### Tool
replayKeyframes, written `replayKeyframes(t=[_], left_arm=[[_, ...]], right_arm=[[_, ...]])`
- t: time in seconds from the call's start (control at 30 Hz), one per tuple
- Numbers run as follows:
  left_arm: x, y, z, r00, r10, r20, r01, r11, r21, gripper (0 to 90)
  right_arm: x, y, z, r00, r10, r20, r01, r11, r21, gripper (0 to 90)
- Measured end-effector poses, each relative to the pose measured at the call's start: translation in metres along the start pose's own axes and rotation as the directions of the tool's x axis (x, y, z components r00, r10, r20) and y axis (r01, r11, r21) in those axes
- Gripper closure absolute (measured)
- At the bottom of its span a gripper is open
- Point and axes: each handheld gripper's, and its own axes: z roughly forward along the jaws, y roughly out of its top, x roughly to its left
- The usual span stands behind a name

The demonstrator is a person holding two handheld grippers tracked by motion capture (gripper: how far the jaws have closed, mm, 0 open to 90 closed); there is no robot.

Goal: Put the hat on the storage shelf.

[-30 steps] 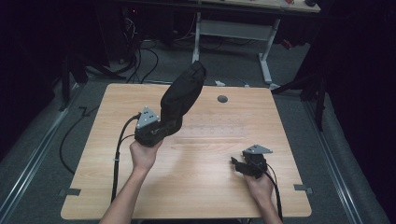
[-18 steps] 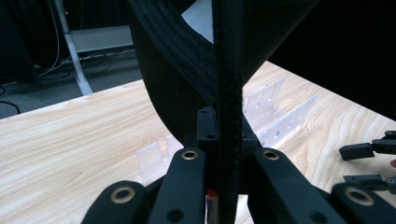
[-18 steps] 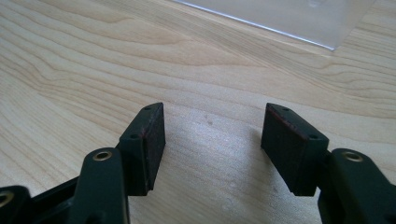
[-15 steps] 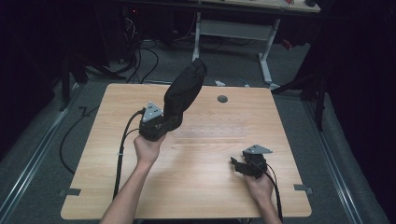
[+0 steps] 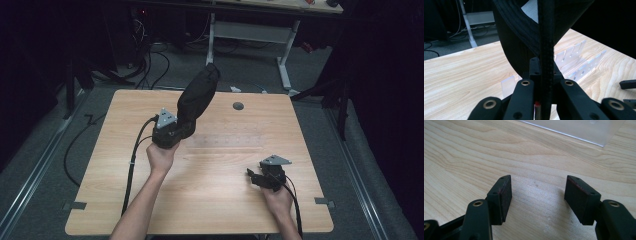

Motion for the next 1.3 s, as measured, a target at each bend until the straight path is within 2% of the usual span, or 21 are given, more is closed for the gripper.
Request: replayKeyframes(t=[0.37,1.03,1.1,1.2,1.3], left_arm=[[0.008,-0.011,0.012,0.9992,0.007,-0.041,-0.006,0.9998,0.021,86.3],[0.003,-0.017,0.018,0.9972,-0.002,-0.075,0.003,1.0,0.008,85.9],[0.002,-0.017,0.019,0.9963,-0.012,-0.085,0.013,0.9999,0.008,85.7],[0.002,-0.015,0.023,0.9927,-0.047,-0.111,0.048,0.9989,0.001,85.8],[0.002,-0.015,0.025,0.9913,-0.056,-0.119,0.055,0.9984,-0.006,85.7]], right_arm=[[0.0,0.0,0.0,1.0,0.0,0.0,0.0,1.0,0.0,39.1],[0.0,0.0,0.0,1.0,0.001,0.002,-0.001,1.0,0.0,38.8],[0.0,0.0,0.0,1.0,0.001,0.002,-0.001,1.0,0.0,38.8],[0.0,0.0,0.0,1.0,0.001,0.002,-0.001,1.0,0.0,38.8],[0.0,0.0,0.0,1.0,0.0,0.002,0.0,1.0,0.0,38.7]])
